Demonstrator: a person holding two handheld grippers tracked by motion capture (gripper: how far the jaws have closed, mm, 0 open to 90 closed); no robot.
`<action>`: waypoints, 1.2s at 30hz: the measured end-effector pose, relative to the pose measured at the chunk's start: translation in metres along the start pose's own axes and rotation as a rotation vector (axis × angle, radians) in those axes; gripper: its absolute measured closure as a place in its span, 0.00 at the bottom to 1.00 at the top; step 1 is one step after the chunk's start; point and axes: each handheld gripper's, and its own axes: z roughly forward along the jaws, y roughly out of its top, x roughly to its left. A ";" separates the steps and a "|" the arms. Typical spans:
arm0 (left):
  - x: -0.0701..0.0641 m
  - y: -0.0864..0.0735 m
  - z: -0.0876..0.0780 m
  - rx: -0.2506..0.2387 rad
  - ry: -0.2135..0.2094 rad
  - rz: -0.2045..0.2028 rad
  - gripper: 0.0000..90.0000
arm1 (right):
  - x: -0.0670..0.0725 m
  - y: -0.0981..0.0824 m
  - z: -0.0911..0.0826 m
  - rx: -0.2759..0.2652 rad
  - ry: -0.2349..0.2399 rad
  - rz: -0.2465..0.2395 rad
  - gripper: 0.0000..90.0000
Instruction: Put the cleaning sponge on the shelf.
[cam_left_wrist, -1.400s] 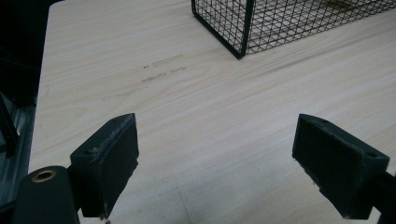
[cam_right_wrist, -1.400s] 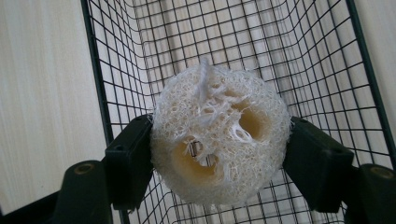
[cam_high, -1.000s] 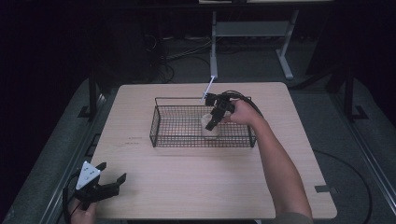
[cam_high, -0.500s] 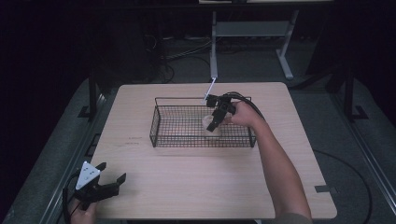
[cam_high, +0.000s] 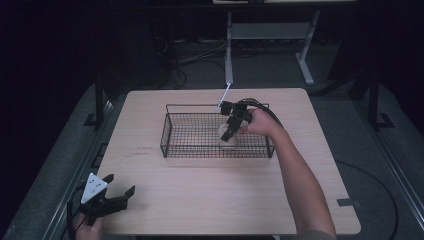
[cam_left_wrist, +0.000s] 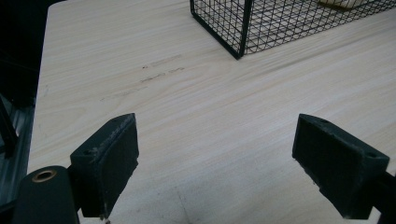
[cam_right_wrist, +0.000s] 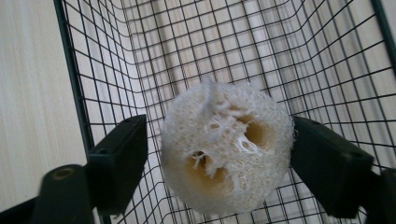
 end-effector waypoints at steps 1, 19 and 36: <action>0.000 0.000 0.000 -0.001 -0.001 0.000 0.15 | 0.000 0.000 -0.001 -0.003 -0.004 0.001 0.21; 0.000 0.000 0.000 0.005 -0.001 0.003 0.15 | 0.008 -0.003 -0.029 -0.068 -0.027 0.001 0.19; -0.001 0.000 0.000 0.006 0.001 0.008 0.15 | 0.024 -0.008 -0.048 -0.097 -0.028 -0.032 0.18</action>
